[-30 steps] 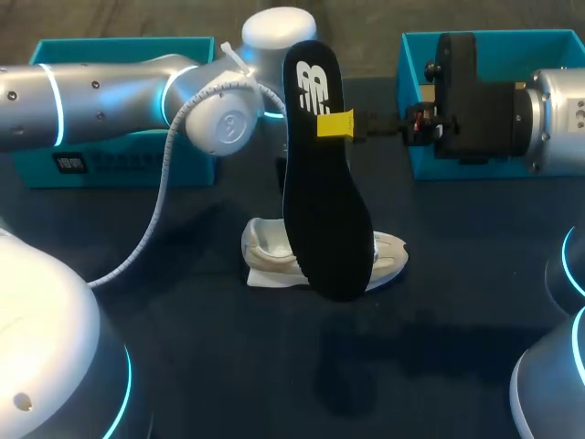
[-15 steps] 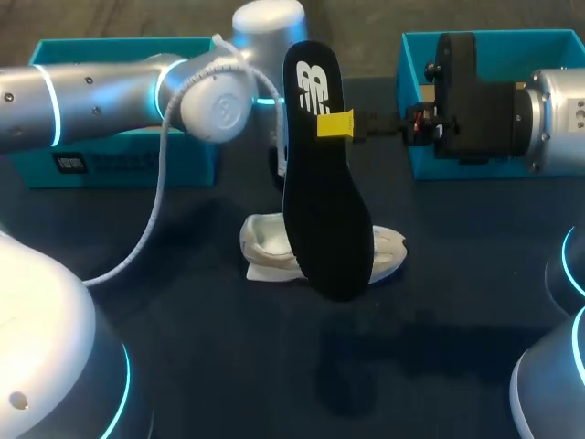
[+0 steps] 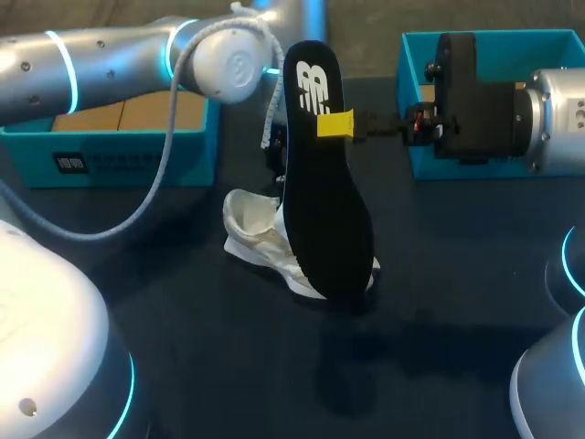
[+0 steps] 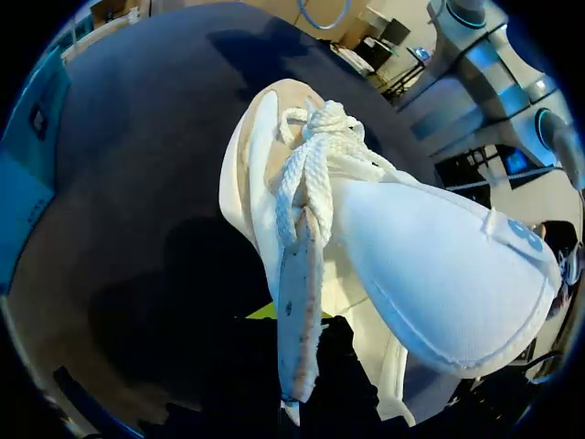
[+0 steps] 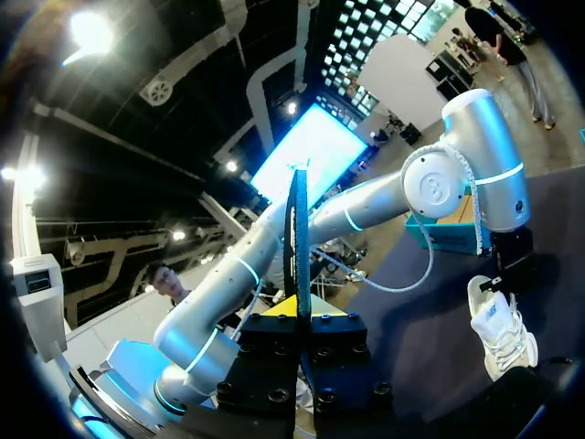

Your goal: Take the shoe out of the shoebox, open the shoe tongue, remove and reinsert the insole, then place the shoe into the shoebox

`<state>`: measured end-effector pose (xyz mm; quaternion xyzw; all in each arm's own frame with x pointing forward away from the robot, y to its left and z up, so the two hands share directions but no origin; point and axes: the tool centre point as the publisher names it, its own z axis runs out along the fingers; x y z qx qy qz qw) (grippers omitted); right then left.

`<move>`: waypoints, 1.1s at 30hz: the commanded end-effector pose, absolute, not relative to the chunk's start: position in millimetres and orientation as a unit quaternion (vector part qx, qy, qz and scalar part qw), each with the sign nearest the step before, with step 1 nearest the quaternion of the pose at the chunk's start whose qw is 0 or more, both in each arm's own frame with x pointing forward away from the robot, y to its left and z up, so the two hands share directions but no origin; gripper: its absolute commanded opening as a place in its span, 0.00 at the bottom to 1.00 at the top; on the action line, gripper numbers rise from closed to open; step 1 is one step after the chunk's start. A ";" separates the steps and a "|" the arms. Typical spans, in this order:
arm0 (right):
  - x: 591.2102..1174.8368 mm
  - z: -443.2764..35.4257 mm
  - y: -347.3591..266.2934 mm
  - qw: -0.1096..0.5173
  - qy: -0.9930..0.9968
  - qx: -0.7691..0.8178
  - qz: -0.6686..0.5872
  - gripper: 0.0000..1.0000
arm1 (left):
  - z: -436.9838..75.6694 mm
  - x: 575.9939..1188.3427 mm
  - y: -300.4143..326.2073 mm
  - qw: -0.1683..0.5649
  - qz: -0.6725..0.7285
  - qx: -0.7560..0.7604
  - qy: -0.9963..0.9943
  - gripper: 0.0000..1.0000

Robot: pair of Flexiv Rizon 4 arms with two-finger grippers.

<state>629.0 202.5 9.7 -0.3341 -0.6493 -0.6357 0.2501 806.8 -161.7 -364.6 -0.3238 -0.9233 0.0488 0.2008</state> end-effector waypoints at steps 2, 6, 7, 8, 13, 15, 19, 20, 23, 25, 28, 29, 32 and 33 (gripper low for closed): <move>628.2 9.7 204.9 0.249 -0.649 -0.337 -0.635 0.00 | -349.0 811.6 -169.6 0.220 0.075 -0.376 -0.897 0.00; 628.2 9.7 204.9 0.249 -0.649 -0.337 -0.635 0.00 | -349.0 811.6 -169.6 0.220 0.075 -0.376 -0.897 0.00; 628.2 9.7 204.9 0.249 -0.649 -0.337 -0.635 0.00 | -349.0 811.6 -169.6 0.220 0.075 -0.376 -0.897 0.00; 628.2 9.7 204.9 0.249 -0.649 -0.337 -0.635 0.00 | -349.0 811.6 -169.6 0.220 0.075 -0.376 -0.897 0.00; 628.2 9.7 204.9 0.249 -0.649 -0.337 -0.635 0.00 | -349.0 811.6 -169.6 0.220 0.075 -0.376 -0.897 0.00; 628.2 9.7 204.9 0.249 -0.649 -0.337 -0.635 0.00 | -349.0 811.6 -169.6 0.220 0.075 -0.376 -0.897 0.00; 628.2 9.7 204.9 0.249 -0.649 -0.337 -0.635 0.00 | -350.4 812.2 -167.7 0.225 0.071 -0.378 -0.895 0.00; 628.2 9.7 204.9 0.249 -0.649 -0.337 -0.635 0.00 | -351.0 813.3 -166.2 0.231 0.066 -0.395 -0.887 0.00; 628.2 9.7 204.9 0.249 -0.649 -0.337 -0.635 0.00 | -351.1 818.8 -166.7 0.235 0.033 -0.433 -0.870 0.00; 628.2 9.7 204.9 0.249 -0.649 -0.337 -0.635 0.00 | -351.8 824.1 -169.2 0.233 0.003 -0.476 -0.848 0.00; 628.2 9.7 204.9 0.249 -0.649 -0.337 -0.635 0.00 | -353.7 830.5 -172.0 0.232 -0.022 -0.533 -0.813 0.00; 628.2 9.7 204.9 0.249 -0.649 -0.337 -0.635 0.00 | -354.5 830.8 -173.4 0.236 -0.030 -0.544 -0.805 0.00; 628.2 9.7 204.9 0.249 -0.649 -0.337 -0.635 0.00 | -355.6 833.4 -175.4 0.227 -0.042 -0.567 -0.791 0.00; 628.2 9.7 204.9 0.249 -0.649 -0.337 -0.635 0.00 | -354.9 834.4 -177.1 0.227 -0.047 -0.592 -0.772 0.00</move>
